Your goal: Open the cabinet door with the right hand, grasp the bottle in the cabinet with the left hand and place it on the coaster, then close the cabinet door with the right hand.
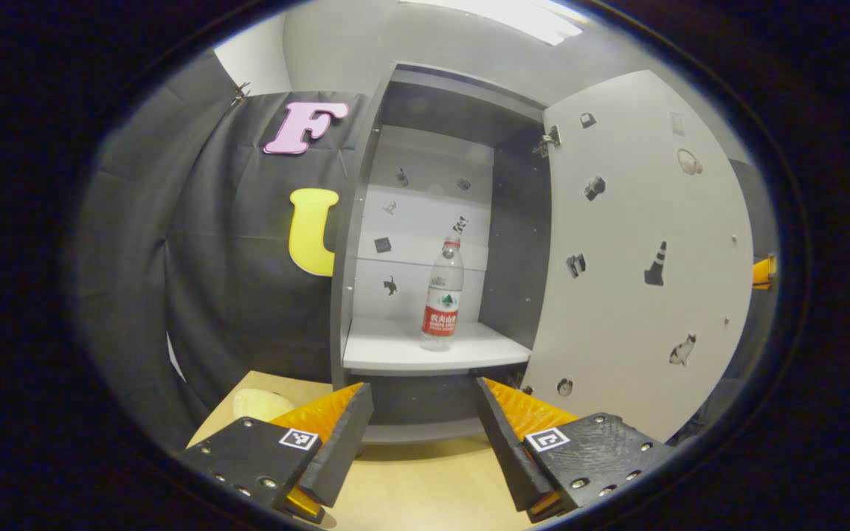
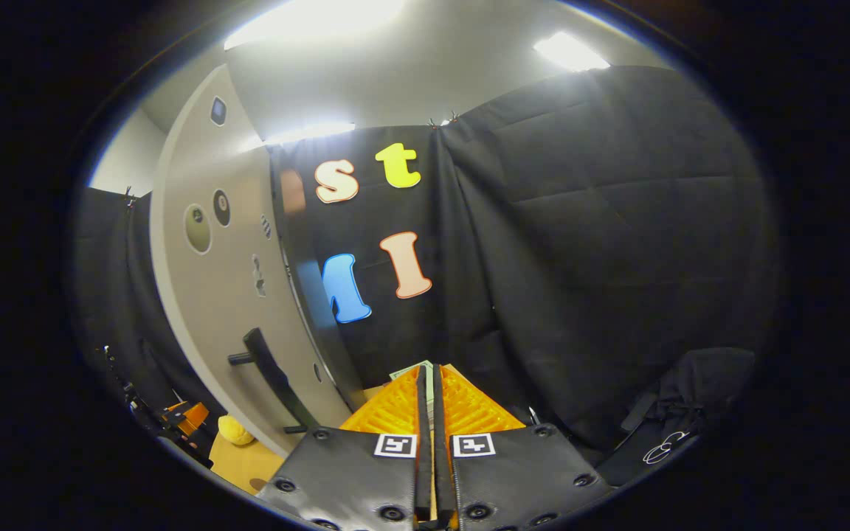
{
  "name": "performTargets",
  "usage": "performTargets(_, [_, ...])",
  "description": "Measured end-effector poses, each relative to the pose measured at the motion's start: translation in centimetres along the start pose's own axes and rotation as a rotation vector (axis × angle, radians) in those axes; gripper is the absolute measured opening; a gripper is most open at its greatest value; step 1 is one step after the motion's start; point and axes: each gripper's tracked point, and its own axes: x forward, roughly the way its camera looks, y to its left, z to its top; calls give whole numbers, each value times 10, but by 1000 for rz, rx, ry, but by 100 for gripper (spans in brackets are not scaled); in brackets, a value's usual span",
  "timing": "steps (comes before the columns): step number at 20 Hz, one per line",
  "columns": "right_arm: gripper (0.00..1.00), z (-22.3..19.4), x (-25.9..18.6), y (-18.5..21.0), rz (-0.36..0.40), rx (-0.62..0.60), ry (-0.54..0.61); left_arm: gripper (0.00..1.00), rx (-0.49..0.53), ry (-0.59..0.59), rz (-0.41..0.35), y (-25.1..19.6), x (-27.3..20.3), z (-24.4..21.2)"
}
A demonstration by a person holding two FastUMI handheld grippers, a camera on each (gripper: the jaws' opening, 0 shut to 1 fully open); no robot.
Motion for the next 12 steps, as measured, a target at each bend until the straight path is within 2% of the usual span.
performTargets(3, [9,-3,31,-9,-7,6,7,84,-31,-29,3,2,36,27])
performTargets(5, [9,-8,56,-10,1,-5,16,86,-13,-32,23,8,60,42])
performTargets(6, [9,-9,67,-11,2,-10,19,83,4,-35,28,10,70,48])
performTargets(8, [10,-17,91,-7,31,-13,36,83,35,-35,13,7,93,58])
performTargets(9, [20,-17,101,-8,32,-20,45,84,48,-35,8,8,103,62])
performTargets(12, [27,-15,131,0,70,-47,32,84,71,-42,-7,2,130,71])
